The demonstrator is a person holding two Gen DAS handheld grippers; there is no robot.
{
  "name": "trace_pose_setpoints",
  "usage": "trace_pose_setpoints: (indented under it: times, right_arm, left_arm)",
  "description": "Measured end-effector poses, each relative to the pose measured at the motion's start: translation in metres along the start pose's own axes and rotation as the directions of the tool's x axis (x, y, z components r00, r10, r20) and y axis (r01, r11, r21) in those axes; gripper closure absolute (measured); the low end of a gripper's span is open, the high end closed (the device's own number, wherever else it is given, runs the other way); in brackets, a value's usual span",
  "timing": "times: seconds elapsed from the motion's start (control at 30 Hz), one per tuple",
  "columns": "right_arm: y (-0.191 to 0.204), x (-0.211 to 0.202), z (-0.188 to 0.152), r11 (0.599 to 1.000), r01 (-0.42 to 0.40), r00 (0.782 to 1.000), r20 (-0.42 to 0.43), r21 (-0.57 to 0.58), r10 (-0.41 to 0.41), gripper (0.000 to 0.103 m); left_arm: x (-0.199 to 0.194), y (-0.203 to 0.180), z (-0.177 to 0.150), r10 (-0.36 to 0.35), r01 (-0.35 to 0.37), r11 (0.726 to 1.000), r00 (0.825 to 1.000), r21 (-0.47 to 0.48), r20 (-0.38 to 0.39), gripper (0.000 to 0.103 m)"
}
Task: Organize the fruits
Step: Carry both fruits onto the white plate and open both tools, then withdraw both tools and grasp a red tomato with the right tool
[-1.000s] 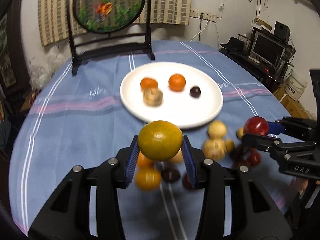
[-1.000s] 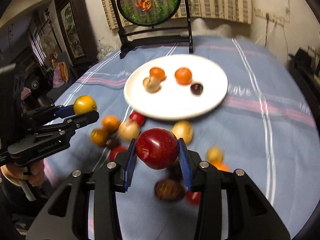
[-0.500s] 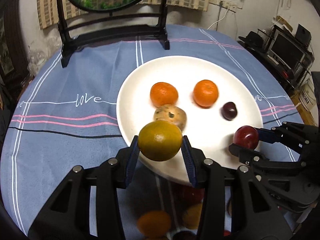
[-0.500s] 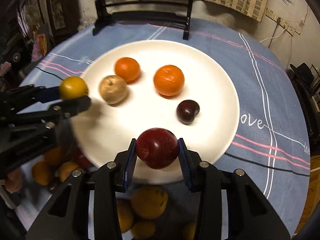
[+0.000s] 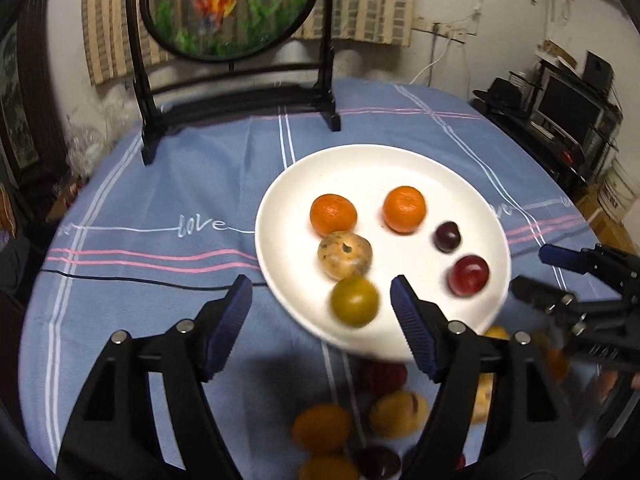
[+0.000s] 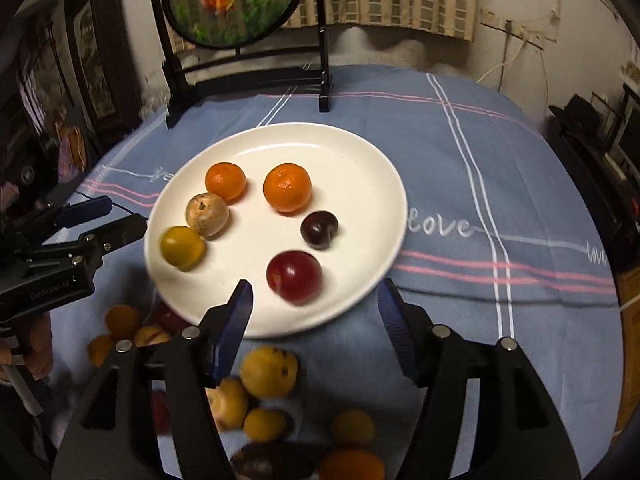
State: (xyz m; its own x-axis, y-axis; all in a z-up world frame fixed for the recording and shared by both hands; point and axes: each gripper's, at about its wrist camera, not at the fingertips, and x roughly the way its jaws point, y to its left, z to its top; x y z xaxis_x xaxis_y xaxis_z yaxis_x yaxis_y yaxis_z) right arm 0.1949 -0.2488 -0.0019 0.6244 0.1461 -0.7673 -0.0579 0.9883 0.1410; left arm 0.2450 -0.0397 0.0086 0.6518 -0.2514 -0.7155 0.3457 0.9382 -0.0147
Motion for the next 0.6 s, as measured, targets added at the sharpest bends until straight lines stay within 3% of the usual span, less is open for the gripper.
trace_pose_setpoints:
  times: [0.23,0.47,0.6]
  right_arm:
    - [-0.014,-0.04,-0.059,0.998,0.003,1.0,0.01,0.06,-0.004,0.038]
    - [-0.018,-0.062,-0.106,0.994,0.005,1.0,0.013,0.105,-0.007,0.038]
    - [-0.011,-0.065,-0.126,0.997,0.009,1.0,-0.003,0.075,-0.009,0.038]
  left_arm:
    - [-0.039,-0.004,-0.04,0.002,-0.003,1.0,0.999,0.018,0.032,0.014]
    - [-0.056,0.001,-0.088,0.01,-0.01,1.0,1.0,-0.011,0.0,0.014]
    - [-0.063,0.006,-0.111,0.011,-0.012,0.999,1.0,-0.031,-0.015,0.013]
